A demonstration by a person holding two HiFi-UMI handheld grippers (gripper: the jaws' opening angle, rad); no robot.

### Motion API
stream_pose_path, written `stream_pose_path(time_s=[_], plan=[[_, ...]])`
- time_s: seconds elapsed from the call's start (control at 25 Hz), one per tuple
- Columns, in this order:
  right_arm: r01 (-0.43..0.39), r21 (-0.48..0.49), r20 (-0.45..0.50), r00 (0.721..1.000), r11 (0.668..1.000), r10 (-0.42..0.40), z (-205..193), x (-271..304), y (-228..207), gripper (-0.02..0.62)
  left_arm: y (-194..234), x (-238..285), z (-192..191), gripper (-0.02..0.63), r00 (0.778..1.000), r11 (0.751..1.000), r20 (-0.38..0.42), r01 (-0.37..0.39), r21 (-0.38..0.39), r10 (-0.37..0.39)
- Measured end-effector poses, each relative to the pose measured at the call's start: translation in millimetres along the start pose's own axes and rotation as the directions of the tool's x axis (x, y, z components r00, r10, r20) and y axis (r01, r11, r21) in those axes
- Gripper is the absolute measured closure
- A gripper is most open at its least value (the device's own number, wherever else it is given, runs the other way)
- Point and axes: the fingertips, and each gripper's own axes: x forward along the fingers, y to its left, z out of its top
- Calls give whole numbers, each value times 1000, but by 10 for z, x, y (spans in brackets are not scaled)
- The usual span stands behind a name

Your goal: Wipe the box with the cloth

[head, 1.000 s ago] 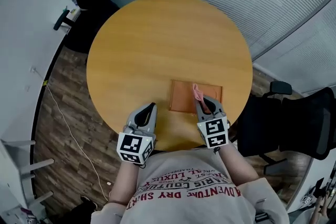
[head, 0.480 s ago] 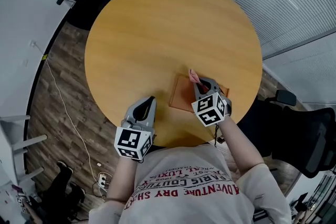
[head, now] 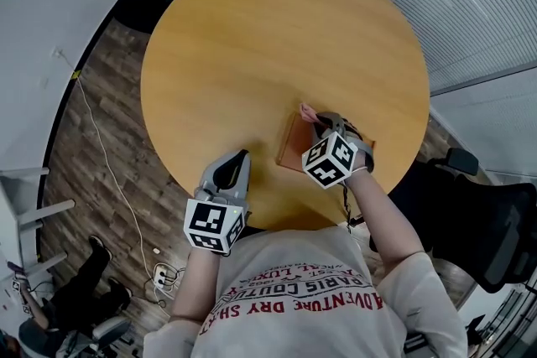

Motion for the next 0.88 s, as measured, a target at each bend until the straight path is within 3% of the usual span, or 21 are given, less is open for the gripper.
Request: stream_pose_path(time_s=[0.48, 0.88], plan=[[-69, -41, -49, 997, 997, 67, 24, -20, 309, 565, 133, -134, -53, 597, 1000, 1000, -15, -6, 15, 6], [-83, -93, -72, 994, 992, 76, -18, -148, 609, 565, 136, -221, -143, 597, 999, 1000, -32, 4, 16, -3]])
